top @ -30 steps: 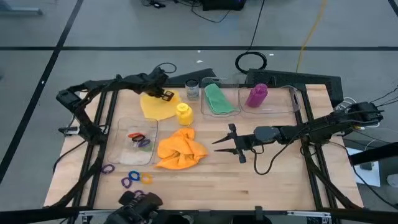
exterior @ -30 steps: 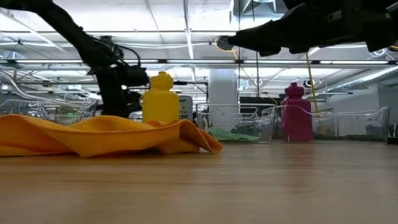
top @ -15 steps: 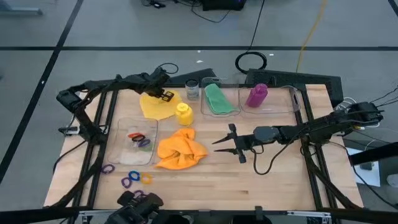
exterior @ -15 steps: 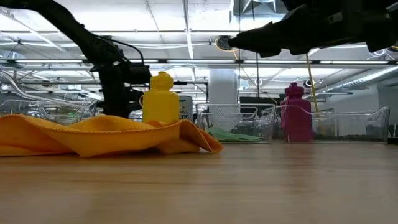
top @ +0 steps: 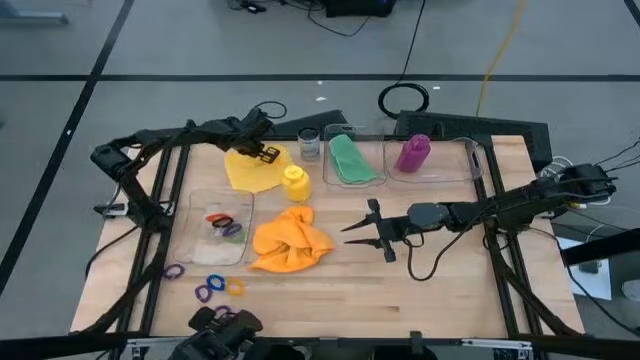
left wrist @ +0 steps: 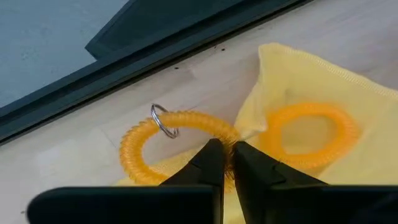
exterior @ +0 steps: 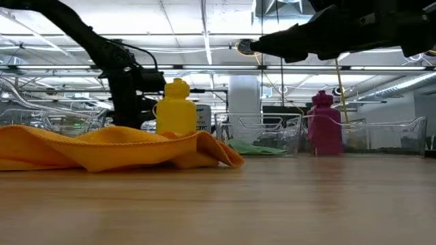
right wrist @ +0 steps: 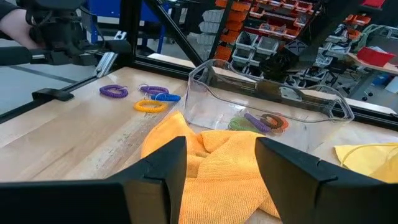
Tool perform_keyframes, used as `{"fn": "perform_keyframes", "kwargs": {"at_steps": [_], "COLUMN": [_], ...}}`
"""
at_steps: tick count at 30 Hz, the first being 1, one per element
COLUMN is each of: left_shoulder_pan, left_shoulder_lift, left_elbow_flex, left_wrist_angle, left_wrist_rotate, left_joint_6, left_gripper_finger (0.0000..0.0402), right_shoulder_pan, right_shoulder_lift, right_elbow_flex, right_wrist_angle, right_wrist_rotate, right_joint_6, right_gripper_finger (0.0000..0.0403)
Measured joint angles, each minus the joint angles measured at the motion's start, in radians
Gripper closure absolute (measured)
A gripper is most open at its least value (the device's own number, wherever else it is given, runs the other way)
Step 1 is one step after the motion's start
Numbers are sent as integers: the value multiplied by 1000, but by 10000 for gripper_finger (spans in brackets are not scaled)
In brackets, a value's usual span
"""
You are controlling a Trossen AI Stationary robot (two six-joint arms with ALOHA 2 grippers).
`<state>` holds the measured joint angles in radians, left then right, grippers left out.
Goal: Pick & Place Sports Items
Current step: Put the top left yellow spring keychain into the bottom transparent bin
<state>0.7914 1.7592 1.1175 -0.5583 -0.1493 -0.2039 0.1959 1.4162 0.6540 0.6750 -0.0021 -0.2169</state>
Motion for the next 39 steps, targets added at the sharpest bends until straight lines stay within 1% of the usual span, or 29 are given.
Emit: {"fn": "perform_keyframes", "kwargs": {"at_steps": [3, 8, 10, 12, 16, 17, 21, 25, 39], "left_shoulder_pan": [0, 0, 0, 0, 2, 3, 14, 18, 19], "left_shoulder_lift": [0, 0, 0, 0, 0, 0, 0, 0, 0], "left_elbow_flex": [0, 0, 0, 0, 0, 0, 0, 0, 0], "left_wrist_angle": [0, 0, 0, -2, -17, -19, -24, -25, -27], "left_wrist_rotate": [0, 0, 0, 0, 0, 0, -1, -1, 1], "left_joint_6": [0, -4, -12, -12, -11, -11, -11, -5, 3], "left_gripper_finger": [385, 354, 348, 353, 392, 395, 386, 395, 394], "right_shoulder_pan": [0, 0, 0, 0, 0, 0, 0, 0, 0], "right_shoulder_lift": [0, 0, 0, 0, 0, 0, 0, 0, 0], "right_elbow_flex": [0, 0, 0, 0, 0, 0, 0, 0, 0], "right_wrist_angle": [0, 0, 0, 0, 0, 0, 0, 0, 0], "right_wrist_rotate": [0, 0, 0, 0, 0, 0, 0, 0, 0], "right_joint_6": [0, 0, 0, 0, 0, 0, 0, 0, 0], "right_gripper_finger": [268, 268, 268, 268, 268, 268, 268, 268, 268]}}
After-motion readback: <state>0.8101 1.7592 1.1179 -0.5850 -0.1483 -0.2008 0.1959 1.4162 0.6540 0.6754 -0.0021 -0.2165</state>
